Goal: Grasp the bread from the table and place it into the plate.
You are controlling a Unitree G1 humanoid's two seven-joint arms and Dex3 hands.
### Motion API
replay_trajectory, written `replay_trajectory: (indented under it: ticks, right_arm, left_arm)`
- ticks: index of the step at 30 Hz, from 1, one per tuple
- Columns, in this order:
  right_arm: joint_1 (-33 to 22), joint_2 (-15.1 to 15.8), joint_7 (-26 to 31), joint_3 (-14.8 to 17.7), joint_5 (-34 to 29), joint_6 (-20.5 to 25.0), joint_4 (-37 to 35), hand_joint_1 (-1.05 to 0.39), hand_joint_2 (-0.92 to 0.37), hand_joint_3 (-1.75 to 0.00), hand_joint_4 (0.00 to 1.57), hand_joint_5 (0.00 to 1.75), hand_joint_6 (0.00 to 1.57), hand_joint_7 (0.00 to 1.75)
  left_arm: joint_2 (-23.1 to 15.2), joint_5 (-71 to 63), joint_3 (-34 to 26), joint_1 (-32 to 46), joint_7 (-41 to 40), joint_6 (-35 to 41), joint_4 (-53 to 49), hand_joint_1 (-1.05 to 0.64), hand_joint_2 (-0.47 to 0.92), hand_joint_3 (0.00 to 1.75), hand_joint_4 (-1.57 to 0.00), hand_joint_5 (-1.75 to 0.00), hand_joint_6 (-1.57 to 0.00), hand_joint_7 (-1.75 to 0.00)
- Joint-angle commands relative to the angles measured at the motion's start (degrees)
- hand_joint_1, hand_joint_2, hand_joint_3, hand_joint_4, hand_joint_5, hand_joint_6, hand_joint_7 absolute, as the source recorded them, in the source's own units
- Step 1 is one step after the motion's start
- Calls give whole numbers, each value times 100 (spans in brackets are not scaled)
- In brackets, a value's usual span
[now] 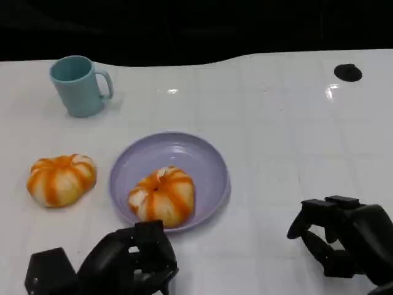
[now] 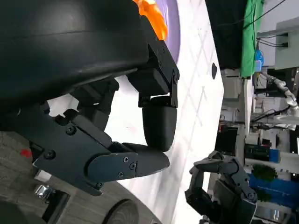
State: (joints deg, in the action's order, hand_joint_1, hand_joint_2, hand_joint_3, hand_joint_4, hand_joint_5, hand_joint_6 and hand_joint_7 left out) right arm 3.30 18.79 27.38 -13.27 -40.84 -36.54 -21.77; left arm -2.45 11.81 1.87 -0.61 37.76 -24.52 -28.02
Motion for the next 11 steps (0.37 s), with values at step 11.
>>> replay_trajectory:
  ticks: [11]
  right_arm:
    - [107, 78, 291, -165, -114, -165, -163, -24, -46, -107, 88, 164, 89, 112]
  left_arm:
    - [-131, 45, -39, 11, 36, -49, 29, -52, 59, 76, -79, -175, -78, -137]
